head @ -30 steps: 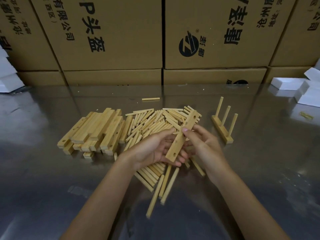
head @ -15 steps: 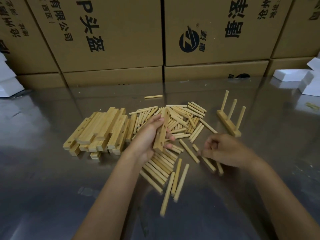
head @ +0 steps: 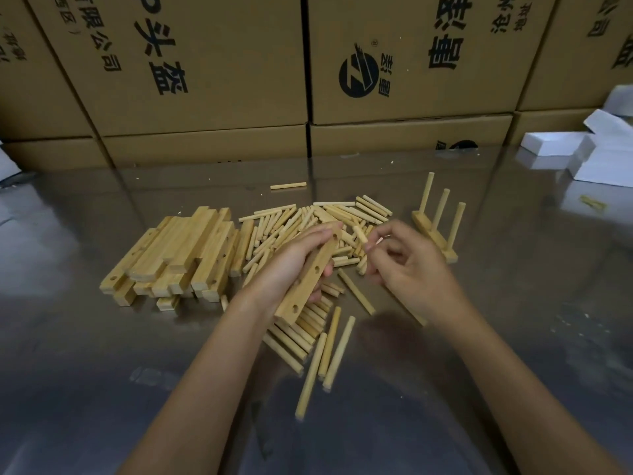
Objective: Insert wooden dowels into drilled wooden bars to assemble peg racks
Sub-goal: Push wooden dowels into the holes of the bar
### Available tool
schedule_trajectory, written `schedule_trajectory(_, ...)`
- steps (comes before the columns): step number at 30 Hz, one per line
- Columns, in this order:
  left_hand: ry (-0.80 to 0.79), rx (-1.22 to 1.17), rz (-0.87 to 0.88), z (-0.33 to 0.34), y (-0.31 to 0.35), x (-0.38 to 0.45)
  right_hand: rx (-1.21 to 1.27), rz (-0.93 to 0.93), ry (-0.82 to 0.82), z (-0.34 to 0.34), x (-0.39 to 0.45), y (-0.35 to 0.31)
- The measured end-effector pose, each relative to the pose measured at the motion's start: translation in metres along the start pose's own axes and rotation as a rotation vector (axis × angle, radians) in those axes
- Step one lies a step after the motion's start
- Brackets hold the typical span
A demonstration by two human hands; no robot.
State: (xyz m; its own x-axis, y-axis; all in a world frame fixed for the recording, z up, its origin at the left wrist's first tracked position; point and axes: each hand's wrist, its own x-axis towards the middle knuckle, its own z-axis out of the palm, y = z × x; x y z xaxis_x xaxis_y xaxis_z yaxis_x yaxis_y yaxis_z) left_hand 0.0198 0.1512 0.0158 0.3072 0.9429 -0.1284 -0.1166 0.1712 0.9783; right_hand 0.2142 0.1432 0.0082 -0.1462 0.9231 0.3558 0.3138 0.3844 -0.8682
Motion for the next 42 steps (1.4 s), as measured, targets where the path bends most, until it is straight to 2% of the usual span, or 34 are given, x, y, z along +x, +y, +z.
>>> schedule_trajectory(4, -0.072, 0.043, 0.015, 0.005, 0.0, 0.0, -0.301, -0.182, 0.05, -0.002, -0.004, -0.002)
schedule_trajectory(10, -0.01, 0.155, 0.04, 0.003, 0.0, -0.002, -0.496, -0.298, 0.106, 0.001, -0.008, -0.005)
schedule_trajectory(14, -0.002, 0.218, 0.064, 0.005, -0.001, -0.005, -0.5, -0.297, 0.111, 0.003, -0.009, -0.005)
schedule_trajectory(21, -0.008, 0.256, 0.095, 0.014, 0.0, -0.008, -0.2, -0.134, 0.15, 0.013, -0.011, -0.003)
schedule_trajectory(25, 0.016, 0.313, 0.121, 0.019, 0.003, -0.009, -0.035, 0.004, 0.09, 0.011, -0.007, -0.002)
schedule_trajectory(30, 0.13, 0.356, 0.076, 0.024, 0.0, -0.006, 0.129, 0.184, 0.009, 0.001, -0.002, -0.009)
schedule_trajectory(33, 0.168, 0.211, 0.019, 0.021, 0.0, -0.006, 0.207, 0.251, -0.032, -0.011, -0.001, -0.015)
schedule_trajectory(36, 0.164, -0.014, -0.041, 0.014, 0.002, -0.006, 0.279, 0.256, -0.002, -0.02, 0.0, -0.015)
schedule_trajectory(39, 0.225, -0.22, -0.105, 0.008, 0.003, -0.005, 0.069, 0.253, -0.033, -0.024, 0.0, -0.009)
schedule_trajectory(42, 0.29, -0.325, -0.138, 0.004, 0.003, -0.005, -0.427, 0.329, -0.202, -0.028, -0.001, 0.007)
